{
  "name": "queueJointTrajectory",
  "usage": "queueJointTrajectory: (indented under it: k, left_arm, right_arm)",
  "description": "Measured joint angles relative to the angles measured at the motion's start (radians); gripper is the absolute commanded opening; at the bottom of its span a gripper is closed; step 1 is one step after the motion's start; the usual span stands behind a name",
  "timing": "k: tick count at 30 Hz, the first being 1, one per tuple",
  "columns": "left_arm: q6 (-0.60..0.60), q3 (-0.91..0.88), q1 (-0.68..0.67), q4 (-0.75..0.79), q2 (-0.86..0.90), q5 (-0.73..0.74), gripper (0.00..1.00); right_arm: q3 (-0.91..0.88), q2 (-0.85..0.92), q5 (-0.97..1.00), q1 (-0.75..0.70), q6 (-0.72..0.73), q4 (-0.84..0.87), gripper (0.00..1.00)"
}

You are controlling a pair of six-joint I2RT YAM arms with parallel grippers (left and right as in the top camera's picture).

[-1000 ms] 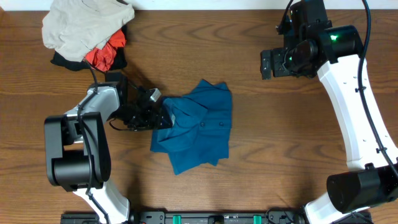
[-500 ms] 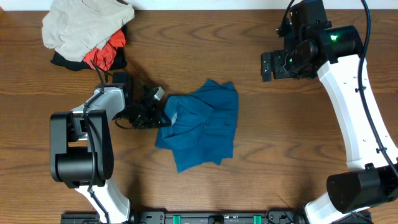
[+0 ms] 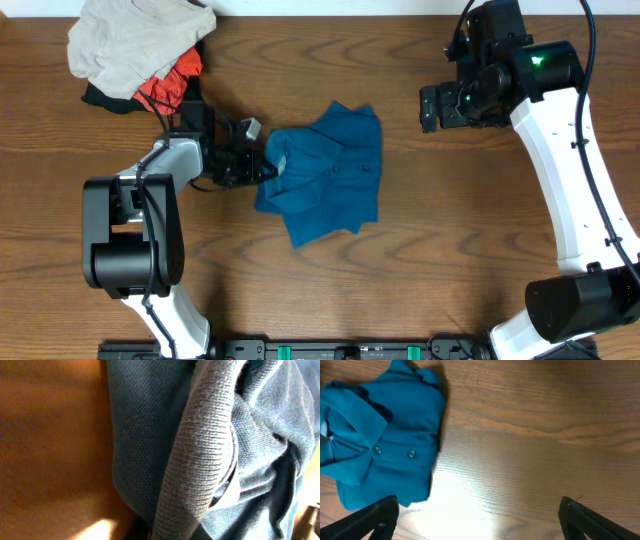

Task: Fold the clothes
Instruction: 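Grasp the folded shirt's left edge with the left gripper, then lift the shirt with the left gripper and carry it to the far-left pile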

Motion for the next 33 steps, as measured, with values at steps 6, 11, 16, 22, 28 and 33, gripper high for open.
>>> queueJointTrajectory:
  k: [6,11,16,22,28,33]
  left_arm:
    - [-0.011,0.106,0.0,0.005,0.005,-0.053,0.06]
    - [-0.011,0.201,0.0,0.004,0.008,-0.1,0.06]
    - [-0.011,0.298,0.0,0.006,0.008,-0.137,0.06]
    - [0.002,0.401,0.0,0.023,0.008,-0.16,0.06]
    - [0.016,0.517,0.0,0.088,0.011,-0.165,0.06]
    - [0.016,0.638,0.0,0.135,0.015,-0.193,0.05]
  right_arm:
    - [0.0,0.0,0.0,0.0,0.0,0.0,0.99]
    - [0.0,0.0,0.0,0.0,0.0,0.002,0.99]
    - [0.0,0.0,0.0,0.0,0.0,0.002,0.99]
    - [0.0,0.0,0.006,0.0,0.0,0.002,0.99]
    - [0.0,0.0,0.016,0.0,0.0,0.002,0.99]
    - [0.0,0.0,0.018,0.0,0.0,-0.002,0.99]
